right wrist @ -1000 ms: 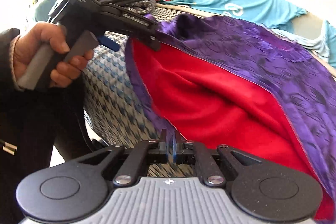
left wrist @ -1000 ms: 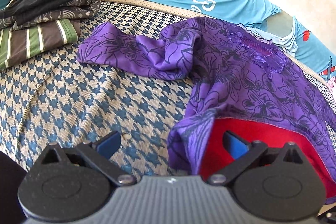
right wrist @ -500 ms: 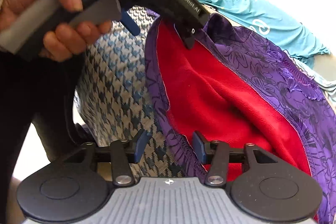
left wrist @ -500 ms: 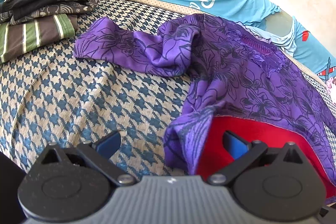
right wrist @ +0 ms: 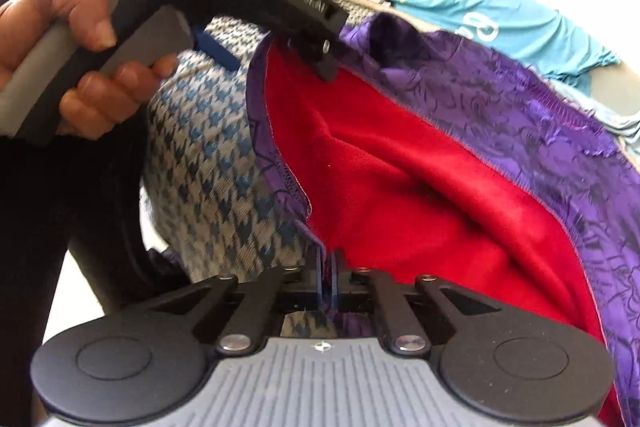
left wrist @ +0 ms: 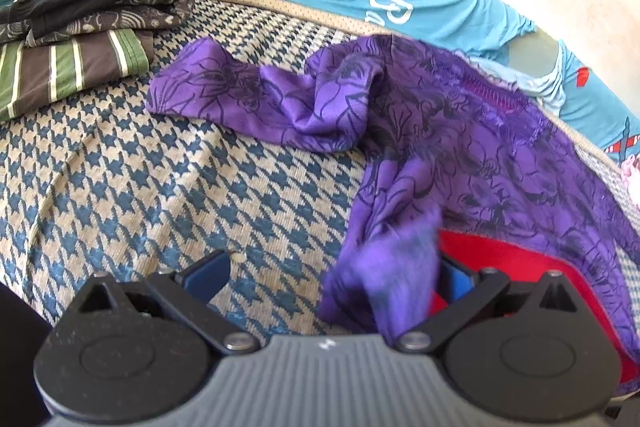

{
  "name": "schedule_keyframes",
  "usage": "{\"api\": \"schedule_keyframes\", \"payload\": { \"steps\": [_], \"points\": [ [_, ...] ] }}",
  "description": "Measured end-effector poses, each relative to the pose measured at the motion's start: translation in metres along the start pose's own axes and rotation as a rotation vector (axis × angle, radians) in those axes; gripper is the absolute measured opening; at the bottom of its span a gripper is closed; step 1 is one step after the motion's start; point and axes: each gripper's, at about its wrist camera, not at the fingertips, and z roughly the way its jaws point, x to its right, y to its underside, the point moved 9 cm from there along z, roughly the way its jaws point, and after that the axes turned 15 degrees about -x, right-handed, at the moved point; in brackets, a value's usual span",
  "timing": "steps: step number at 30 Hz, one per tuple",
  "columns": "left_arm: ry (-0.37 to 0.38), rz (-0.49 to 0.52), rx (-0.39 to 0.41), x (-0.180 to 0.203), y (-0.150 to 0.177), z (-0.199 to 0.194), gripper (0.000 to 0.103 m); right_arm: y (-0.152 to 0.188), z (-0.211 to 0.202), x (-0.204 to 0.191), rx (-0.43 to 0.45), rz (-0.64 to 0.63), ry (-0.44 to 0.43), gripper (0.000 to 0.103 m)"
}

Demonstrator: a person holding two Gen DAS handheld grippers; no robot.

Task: Fold clothes
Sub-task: 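Pinch the blouse edge with the right gripper and pull it over the red lining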

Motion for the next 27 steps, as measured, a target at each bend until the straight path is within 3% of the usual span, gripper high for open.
{"api": "schedule_keyframes", "payload": {
  "steps": [6, 10, 15, 22, 27],
  "points": [
    [0.038, -0.028, 0.004, -0.002, -0.001, -0.006, 0.103, 0.028, -0.002, -0.008, -0.074, 0.013, -0.123, 0.002],
    [0.036, -0.025, -0.008, -0.002, 0.002, -0.005, 0.103, 0.034, 0.002, -0.023, -0.11, -0.038, -0.117, 0.002],
    [0.014, -0.026, -0.029, -0.005, 0.008, -0.003, 0.103, 0.017, -0.019, -0.013, -0.001, 0.018, -0.118, 0.003],
    [0.047, 0.02, -0.071, 0.003, 0.021, -0.002, 0.103, -0.016, -0.032, 0.021, 0.124, 0.227, -0.164, 0.005],
    [0.02, 0.098, -0.129, 0.01, 0.037, 0.005, 0.103, -0.044, -0.043, 0.049, 0.219, 0.314, -0.096, 0.015]
  ]
}}
